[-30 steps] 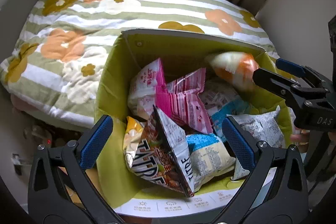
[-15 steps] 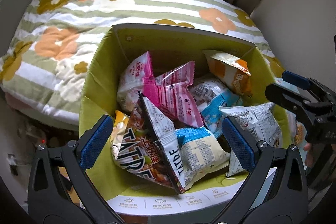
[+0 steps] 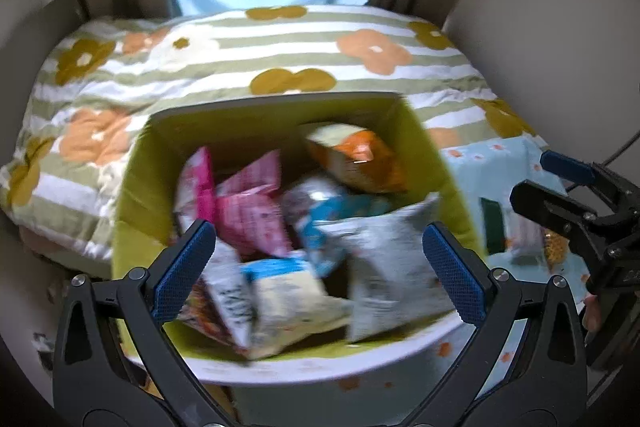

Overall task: Organize snacks
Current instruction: 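Move both tools back toward the last snacks on the sheet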

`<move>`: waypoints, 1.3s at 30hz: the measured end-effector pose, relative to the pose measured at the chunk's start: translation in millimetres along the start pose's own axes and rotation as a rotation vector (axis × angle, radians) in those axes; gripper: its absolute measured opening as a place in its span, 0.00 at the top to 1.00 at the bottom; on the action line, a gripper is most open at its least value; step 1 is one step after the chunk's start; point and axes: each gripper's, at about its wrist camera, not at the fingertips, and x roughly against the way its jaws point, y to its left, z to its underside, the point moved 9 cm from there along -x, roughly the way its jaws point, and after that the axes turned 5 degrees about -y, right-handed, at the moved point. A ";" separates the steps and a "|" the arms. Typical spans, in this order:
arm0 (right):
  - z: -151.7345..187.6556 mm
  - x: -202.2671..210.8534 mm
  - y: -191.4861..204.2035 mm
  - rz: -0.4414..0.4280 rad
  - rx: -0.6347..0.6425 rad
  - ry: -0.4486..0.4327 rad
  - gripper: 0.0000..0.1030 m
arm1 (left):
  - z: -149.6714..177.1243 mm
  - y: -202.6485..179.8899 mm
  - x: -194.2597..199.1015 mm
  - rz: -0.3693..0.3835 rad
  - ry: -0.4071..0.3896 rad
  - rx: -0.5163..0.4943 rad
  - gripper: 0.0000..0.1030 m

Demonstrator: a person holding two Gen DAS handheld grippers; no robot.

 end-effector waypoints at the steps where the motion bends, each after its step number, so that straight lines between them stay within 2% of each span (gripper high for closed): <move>1: 2.5 7.6 -8.7 0.005 -0.005 -0.001 0.01 | -0.2 -10.4 2.5 0.010 -0.004 -0.001 0.00; 4: 11.9 35.9 -39.7 0.029 -0.021 -0.011 0.01 | 0.7 -49.7 8.2 0.058 -0.014 0.001 0.00; 12: 50.0 102.3 -139.4 0.125 -0.116 -0.029 0.01 | 9.0 -150.3 7.0 0.129 -0.011 -0.046 0.00; 17: 76.2 131.0 -192.4 0.198 -0.150 -0.020 0.01 | 19.0 -212.4 -4.7 0.151 0.007 -0.094 0.00; 22: 103.0 151.3 -228.5 0.257 -0.136 0.006 0.01 | 32.7 -266.0 -21.5 0.161 0.046 -0.122 0.00; 24: 117.2 154.6 -243.2 0.293 -0.145 0.027 0.01 | 38.7 -283.8 -28.3 0.169 0.063 -0.127 0.00; 29: 150.3 147.8 -268.8 0.289 -0.197 0.082 0.01 | 63.2 -318.4 -56.2 0.161 0.136 -0.171 0.00; 33: 168.5 134.8 -279.0 0.289 -0.225 0.112 0.01 | 88.2 -334.3 -88.0 0.156 0.230 -0.209 0.00; 39: 196.8 104.3 -285.8 0.311 -0.232 0.174 0.01 | 112.3 -348.8 -139.9 0.142 0.331 -0.254 0.00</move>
